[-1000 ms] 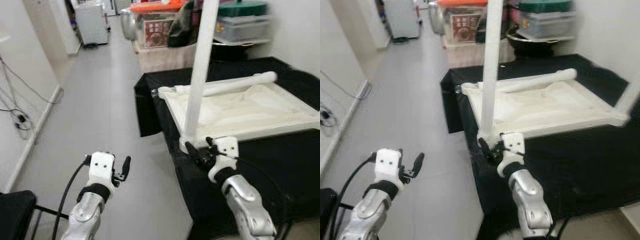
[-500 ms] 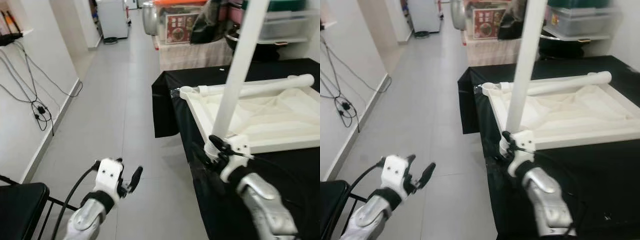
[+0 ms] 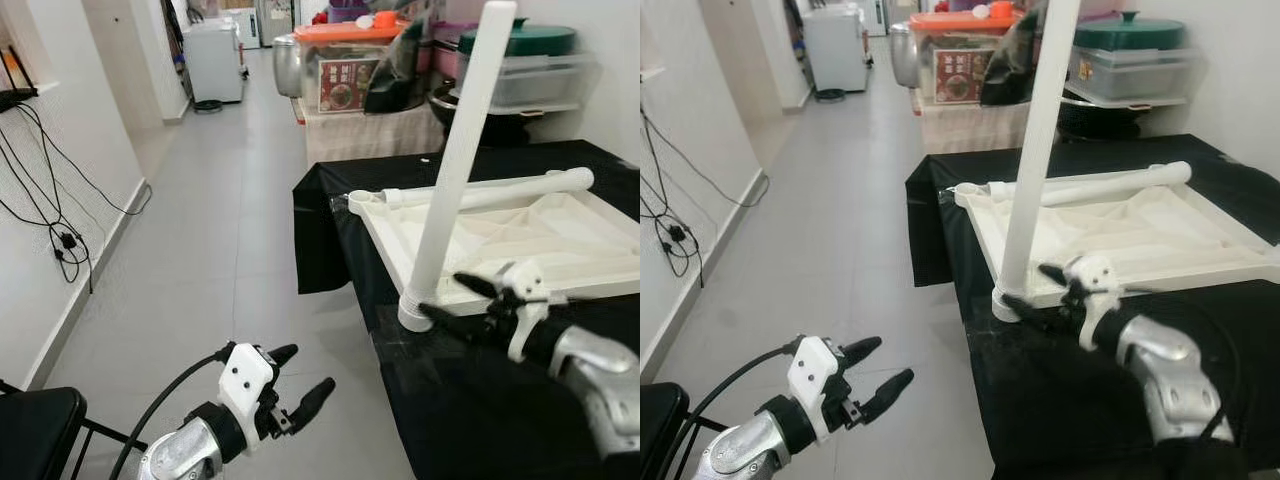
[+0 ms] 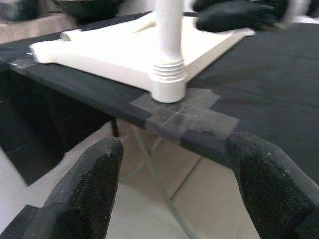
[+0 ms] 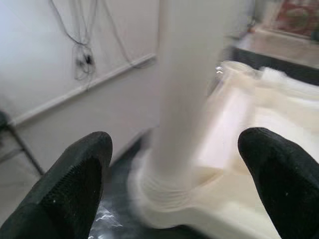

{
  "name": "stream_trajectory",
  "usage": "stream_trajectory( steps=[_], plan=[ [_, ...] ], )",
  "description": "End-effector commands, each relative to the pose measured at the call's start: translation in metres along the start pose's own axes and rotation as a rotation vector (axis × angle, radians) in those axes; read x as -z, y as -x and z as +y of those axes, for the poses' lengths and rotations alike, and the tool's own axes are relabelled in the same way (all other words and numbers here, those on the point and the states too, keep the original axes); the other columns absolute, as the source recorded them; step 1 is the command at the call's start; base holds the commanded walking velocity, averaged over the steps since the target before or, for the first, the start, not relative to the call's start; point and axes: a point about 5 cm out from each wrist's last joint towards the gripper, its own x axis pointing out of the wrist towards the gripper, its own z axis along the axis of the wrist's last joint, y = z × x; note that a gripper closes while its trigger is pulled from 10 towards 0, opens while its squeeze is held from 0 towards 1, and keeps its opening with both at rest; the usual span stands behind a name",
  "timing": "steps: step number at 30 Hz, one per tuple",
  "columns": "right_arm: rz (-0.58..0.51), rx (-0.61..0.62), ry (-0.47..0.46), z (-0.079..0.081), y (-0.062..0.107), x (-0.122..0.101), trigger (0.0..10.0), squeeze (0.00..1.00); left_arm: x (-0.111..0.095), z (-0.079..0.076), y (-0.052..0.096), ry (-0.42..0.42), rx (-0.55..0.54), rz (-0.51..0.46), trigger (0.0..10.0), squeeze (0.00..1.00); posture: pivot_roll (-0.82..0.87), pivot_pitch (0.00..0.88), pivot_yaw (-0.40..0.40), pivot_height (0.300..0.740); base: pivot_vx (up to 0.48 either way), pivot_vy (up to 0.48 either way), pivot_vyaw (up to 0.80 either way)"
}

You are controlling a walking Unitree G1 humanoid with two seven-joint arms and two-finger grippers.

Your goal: Building children table

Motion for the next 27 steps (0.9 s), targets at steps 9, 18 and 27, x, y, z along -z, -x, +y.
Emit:
stream_trajectory(
  steps=[9,18,27],
  plan=[
    [-0.081,-0.087,0.004,-0.011,-0.014,-0.027,10.0,0.00,-0.004,0.001,0.005,-0.011,0.025,0.001,10.0,0.00,0.06,0.000,0.023,0.740,0.000,0.000,0.00],
    [-0.165,-0.339,-0.006,-0.006,-0.044,-0.056,10.0,0.00,-0.011,-0.002,0.010,-0.020,-0.030,-0.034,10.0,0.00,0.09,0.034,0.003,0.740,0.000,0.000,0.00],
    [-0.151,-0.482,-0.026,0.010,-0.066,-0.056,10.0,0.00,-0.016,-0.008,0.015,-0.035,-0.037,-0.038,10.0,0.00,0.12,0.074,0.002,0.740,0.000,0.000,0.00]
  ],
)
